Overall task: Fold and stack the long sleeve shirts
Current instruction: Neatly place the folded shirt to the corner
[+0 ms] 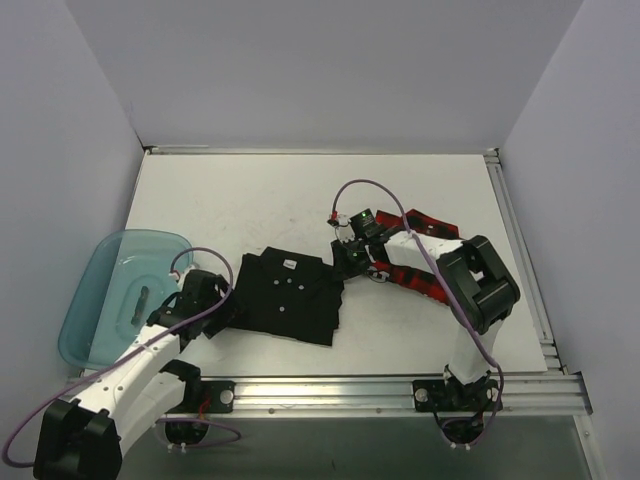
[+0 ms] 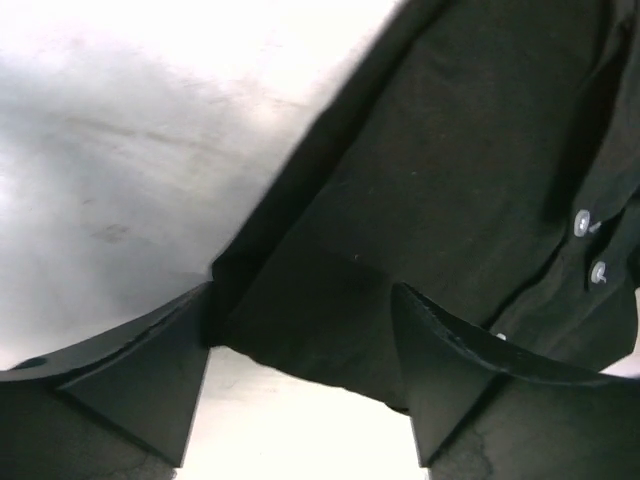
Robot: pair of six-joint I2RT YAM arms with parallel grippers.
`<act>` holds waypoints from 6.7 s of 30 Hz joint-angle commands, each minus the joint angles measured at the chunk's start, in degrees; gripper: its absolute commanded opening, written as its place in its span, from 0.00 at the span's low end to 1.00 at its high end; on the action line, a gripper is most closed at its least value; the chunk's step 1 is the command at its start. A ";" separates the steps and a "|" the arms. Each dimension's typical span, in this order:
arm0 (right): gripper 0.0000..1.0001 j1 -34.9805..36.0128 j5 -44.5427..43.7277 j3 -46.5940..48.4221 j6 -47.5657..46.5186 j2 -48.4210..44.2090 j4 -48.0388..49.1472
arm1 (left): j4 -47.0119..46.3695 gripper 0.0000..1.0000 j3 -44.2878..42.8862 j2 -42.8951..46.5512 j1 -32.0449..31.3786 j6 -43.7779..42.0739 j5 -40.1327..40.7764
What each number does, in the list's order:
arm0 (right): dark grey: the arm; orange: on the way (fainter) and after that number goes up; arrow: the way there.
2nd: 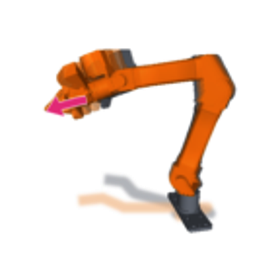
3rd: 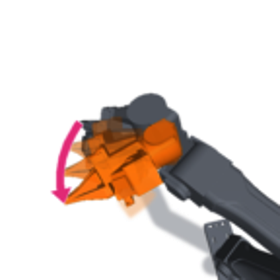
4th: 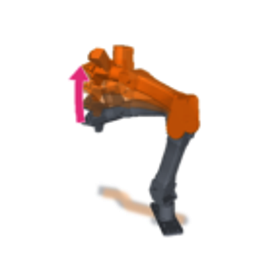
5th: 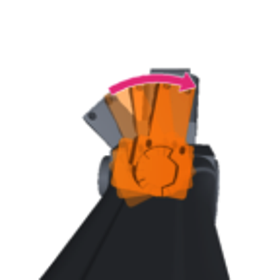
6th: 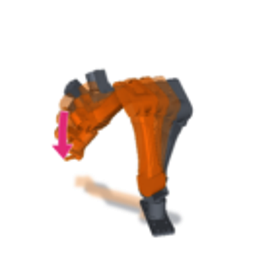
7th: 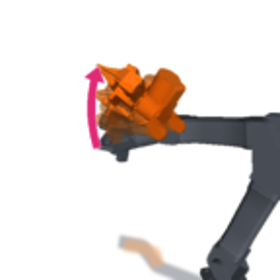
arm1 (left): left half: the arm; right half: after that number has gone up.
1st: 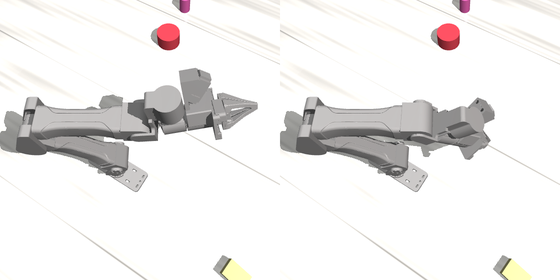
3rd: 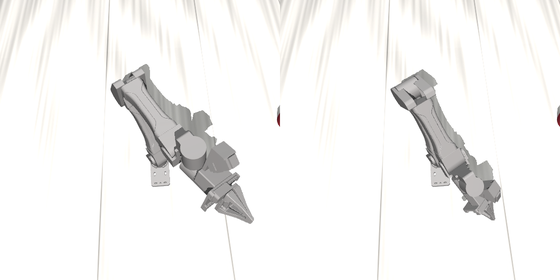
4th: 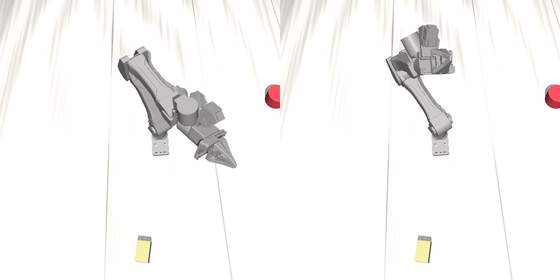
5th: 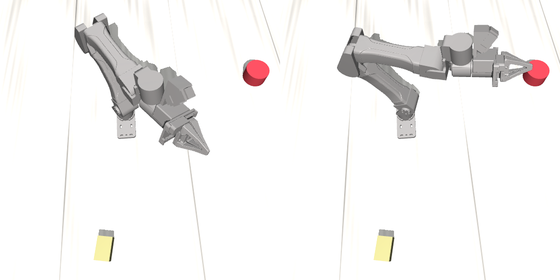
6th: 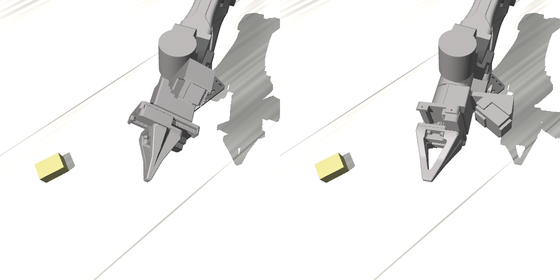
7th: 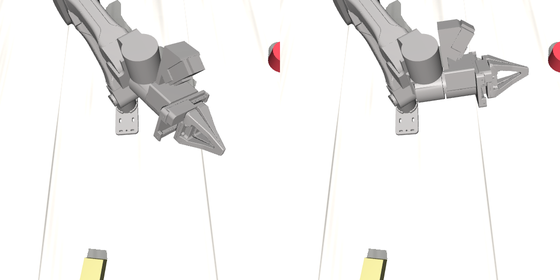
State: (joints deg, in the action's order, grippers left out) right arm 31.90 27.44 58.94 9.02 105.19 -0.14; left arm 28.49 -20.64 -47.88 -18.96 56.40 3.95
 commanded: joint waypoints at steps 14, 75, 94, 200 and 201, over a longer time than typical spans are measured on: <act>0.00 0.97 -8.36 1.79 -0.93 -12.63 -6.62 | -2.30 0.00 -4.22 0.42 0.24 -5.77 -5.25; 0.13 -36.65 -42.47 4.43 4.08 -16.33 -14.71 | -43.26 0.10 -48.18 -66.91 -31.58 -5.61 -0.61; 0.76 -33.31 -27.97 4.97 17.77 -33.99 -24.47 | -40.11 0.89 -40.27 -52.86 -30.88 -2.26 4.40; 0.37 -9.29 -54.86 4.09 15.59 -17.65 -37.12 | -6.96 0.91 -21.81 -11.10 16.15 -30.56 -14.49; 0.36 -10.18 -54.69 3.47 15.94 -17.39 -36.86 | -6.96 0.91 -21.81 -11.10 16.15 -30.56 -14.58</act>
State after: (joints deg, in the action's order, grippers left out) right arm 24.64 -23.77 63.48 22.50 87.77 -35.00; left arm 23.81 -42.54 -58.96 -3.20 26.72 -9.54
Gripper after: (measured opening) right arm 0.368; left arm 0.908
